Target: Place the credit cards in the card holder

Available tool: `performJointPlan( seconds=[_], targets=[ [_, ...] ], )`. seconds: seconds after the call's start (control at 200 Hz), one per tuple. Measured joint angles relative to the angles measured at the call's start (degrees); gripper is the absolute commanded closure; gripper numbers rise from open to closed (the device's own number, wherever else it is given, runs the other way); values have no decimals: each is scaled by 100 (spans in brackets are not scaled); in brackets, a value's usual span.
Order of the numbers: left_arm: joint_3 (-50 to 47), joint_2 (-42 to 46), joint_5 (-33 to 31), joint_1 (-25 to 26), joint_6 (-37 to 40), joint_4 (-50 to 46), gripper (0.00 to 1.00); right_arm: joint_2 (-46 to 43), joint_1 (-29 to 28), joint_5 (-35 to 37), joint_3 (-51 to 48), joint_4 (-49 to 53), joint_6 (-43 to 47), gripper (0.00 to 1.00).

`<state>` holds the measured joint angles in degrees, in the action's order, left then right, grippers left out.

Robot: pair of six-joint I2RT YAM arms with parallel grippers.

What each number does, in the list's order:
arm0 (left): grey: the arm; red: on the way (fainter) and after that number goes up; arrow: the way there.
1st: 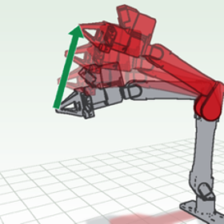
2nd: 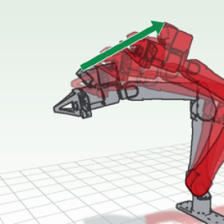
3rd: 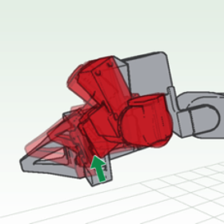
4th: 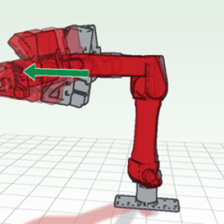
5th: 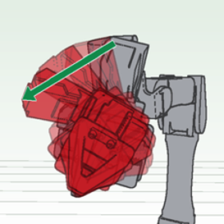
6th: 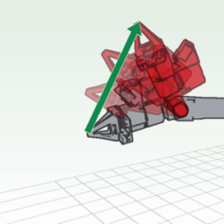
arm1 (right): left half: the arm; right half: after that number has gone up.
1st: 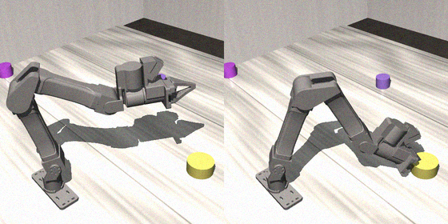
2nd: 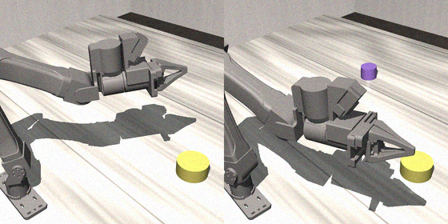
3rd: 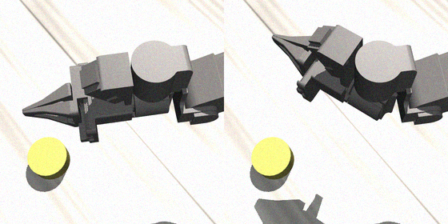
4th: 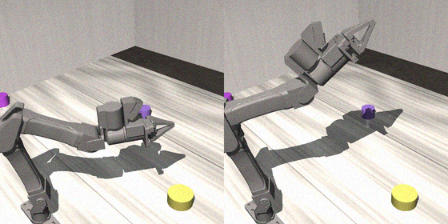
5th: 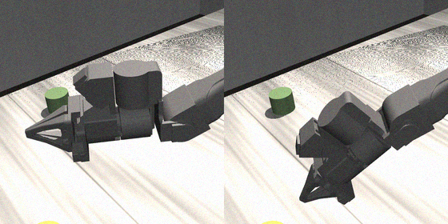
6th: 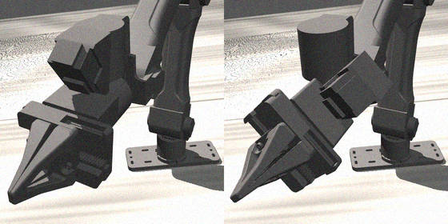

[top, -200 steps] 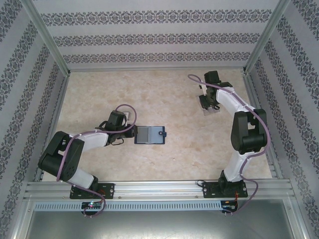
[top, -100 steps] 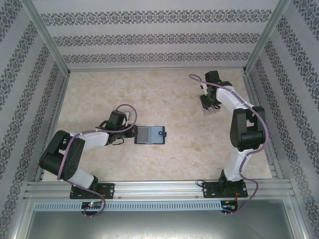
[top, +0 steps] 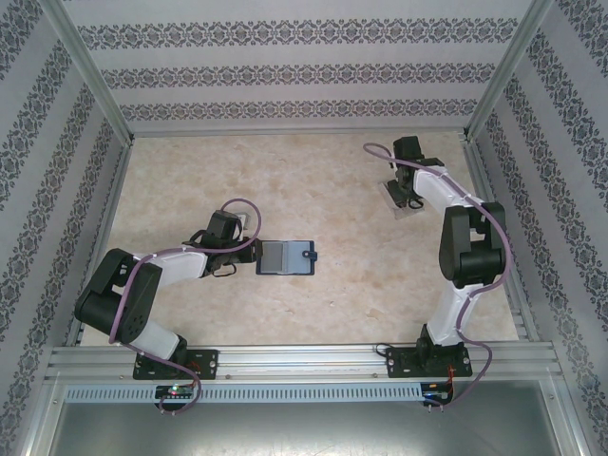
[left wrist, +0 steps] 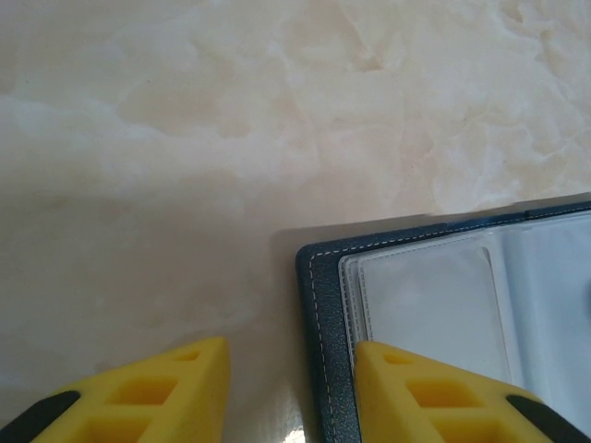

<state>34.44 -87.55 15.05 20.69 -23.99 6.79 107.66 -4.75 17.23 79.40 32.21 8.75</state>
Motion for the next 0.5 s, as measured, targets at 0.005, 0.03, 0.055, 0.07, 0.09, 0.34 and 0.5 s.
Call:
performJointPlan(
  seconds=[0.005, 0.03, 0.055, 0.07, 0.09, 0.34, 0.5],
  targets=[
    [0, 0, 0, 0, 0, 0, 59, -4, 0, 11, -7, -9, 0, 57],
    [0, 0, 9, 0, 0, 0, 59, -35, 0, 83, -48, -52, 0, 57],
    [0, 0, 17, 0, 0, 0, 59, -61, 0, 133, -79, -81, 0, 56],
    [0, 0, 20, 0, 0, 0, 59, -76, 0, 162, -92, -98, 0, 56],
    [0, 0, 22, 0, 0, 0, 59, -85, 0, 184, -96, -109, 0, 56],
    [7, 0, 42, 0, -2, 0, 59, 57, 2, 197, 63, -74, 9, 52],
    [7, 0, 59, 0, -2, 0, 59, 299, 2, 190, 352, 9, 22, 52]
  ],
)
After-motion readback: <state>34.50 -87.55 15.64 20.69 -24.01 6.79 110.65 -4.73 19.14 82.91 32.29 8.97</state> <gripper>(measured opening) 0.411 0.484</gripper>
